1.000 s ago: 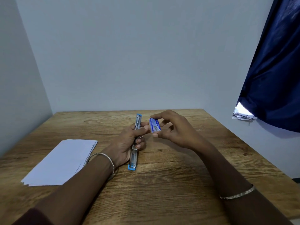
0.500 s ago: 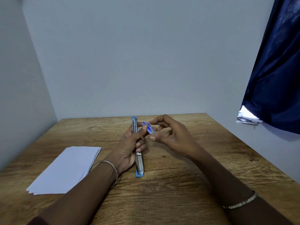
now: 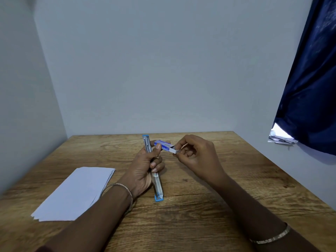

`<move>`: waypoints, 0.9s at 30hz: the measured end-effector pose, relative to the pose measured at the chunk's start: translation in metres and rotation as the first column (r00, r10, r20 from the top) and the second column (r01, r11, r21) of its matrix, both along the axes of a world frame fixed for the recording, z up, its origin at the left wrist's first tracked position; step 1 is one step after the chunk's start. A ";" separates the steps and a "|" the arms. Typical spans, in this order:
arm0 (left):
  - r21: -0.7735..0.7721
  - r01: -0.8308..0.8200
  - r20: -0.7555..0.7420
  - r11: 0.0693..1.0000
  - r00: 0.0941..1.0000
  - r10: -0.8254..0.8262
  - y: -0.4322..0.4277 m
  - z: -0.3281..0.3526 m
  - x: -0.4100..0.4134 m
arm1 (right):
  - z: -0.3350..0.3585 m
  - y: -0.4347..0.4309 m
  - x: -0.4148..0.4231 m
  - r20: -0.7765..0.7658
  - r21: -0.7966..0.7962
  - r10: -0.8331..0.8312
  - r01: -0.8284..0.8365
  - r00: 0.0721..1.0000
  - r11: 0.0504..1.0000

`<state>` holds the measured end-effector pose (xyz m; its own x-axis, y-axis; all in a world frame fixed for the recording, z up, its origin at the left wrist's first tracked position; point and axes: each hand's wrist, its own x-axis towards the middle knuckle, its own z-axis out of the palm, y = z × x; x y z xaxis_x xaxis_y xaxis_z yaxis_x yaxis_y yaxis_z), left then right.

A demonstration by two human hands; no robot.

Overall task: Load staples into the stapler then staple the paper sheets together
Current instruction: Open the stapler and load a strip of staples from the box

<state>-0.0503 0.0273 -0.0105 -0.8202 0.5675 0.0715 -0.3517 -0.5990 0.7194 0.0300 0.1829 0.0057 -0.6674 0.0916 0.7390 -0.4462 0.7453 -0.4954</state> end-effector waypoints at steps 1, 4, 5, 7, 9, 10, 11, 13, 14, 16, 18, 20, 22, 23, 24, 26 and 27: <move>0.012 0.008 -0.020 1.000 1.000 -0.007 0.000 0.000 0.000 | 0.001 0.001 0.000 -0.007 0.012 0.001 -0.001 1.000 1.000; 0.023 0.040 -0.076 0.999 0.996 -0.038 -0.001 0.000 0.001 | 0.004 0.003 0.001 -0.023 0.059 0.002 -0.001 1.000 0.998; 0.021 0.039 -0.075 0.999 0.996 -0.038 -0.001 0.000 0.001 | 0.005 0.003 0.001 -0.026 0.062 0.000 0.002 1.000 0.998; 0.020 0.019 -0.081 1.000 0.997 -0.017 0.000 -0.001 -0.001 | 0.006 0.006 0.003 0.004 -0.006 0.009 -0.009 1.000 1.000; 0.001 -0.014 -0.122 1.000 0.992 0.014 0.000 -0.002 -0.004 | 0.007 0.007 0.004 0.106 -0.173 0.068 -0.049 0.992 0.984; -0.013 -0.028 -0.139 1.000 0.990 0.026 0.000 -0.003 -0.006 | 0.007 0.007 0.004 0.165 -0.264 0.113 -0.066 0.980 0.962; -0.023 -0.039 -0.152 0.999 0.988 0.035 -0.001 -0.004 -0.008 | 0.006 0.007 0.004 0.211 -0.334 0.148 -0.071 0.966 0.940; -0.031 -0.047 -0.187 0.998 0.981 0.040 -0.002 -0.005 -0.009 | 0.004 0.005 0.002 0.248 -0.397 0.176 -0.065 0.953 0.915; -0.032 -0.046 -0.209 0.998 0.977 0.038 -0.003 -0.005 -0.008 | 0.004 0.004 0.001 0.248 -0.405 0.178 -0.065 0.952 0.912; -0.034 -0.046 -0.238 0.998 0.971 0.037 -0.003 -0.005 -0.008 | 0.003 0.003 0.000 0.241 -0.404 0.169 -0.059 0.956 0.913; -0.037 -0.055 -0.241 0.998 0.970 0.044 -0.004 -0.006 -0.009 | 0.004 0.003 0.001 0.232 -0.402 0.144 -0.040 0.962 0.915; -0.041 -0.067 -0.231 0.997 0.971 0.055 -0.004 -0.006 -0.011 | 0.005 0.004 0.001 0.232 -0.391 0.124 -0.024 0.965 0.920; -0.040 -0.067 -0.224 0.997 0.973 0.057 -0.005 -0.006 -0.012 | 0.007 0.003 0.002 0.237 -0.369 0.106 -0.012 0.966 0.930; -0.039 -0.066 -0.224 0.997 0.973 0.056 -0.005 -0.006 -0.012 | 0.008 0.003 0.003 0.237 -0.360 0.099 -0.007 0.966 0.933; -0.041 -0.064 -0.229 0.997 0.972 0.052 -0.005 -0.006 -0.011 | 0.008 0.003 0.003 0.235 -0.352 0.092 -0.004 0.968 0.936; -0.058 -0.054 -0.247 0.997 0.968 0.038 -0.005 -0.006 -0.010 | 0.008 0.002 0.004 0.222 -0.324 0.073 0.002 0.972 0.946; -0.066 -0.050 -0.251 0.997 0.967 0.032 -0.005 -0.005 -0.009 | 0.008 0.002 0.004 0.214 -0.306 0.066 0.003 0.975 0.952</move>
<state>-0.0592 0.0221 -0.0157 -0.8039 0.5452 0.2378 -0.1318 -0.5532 0.8226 0.0338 0.1851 0.0137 -0.8159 0.2638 0.5145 -0.3217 0.5322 -0.7831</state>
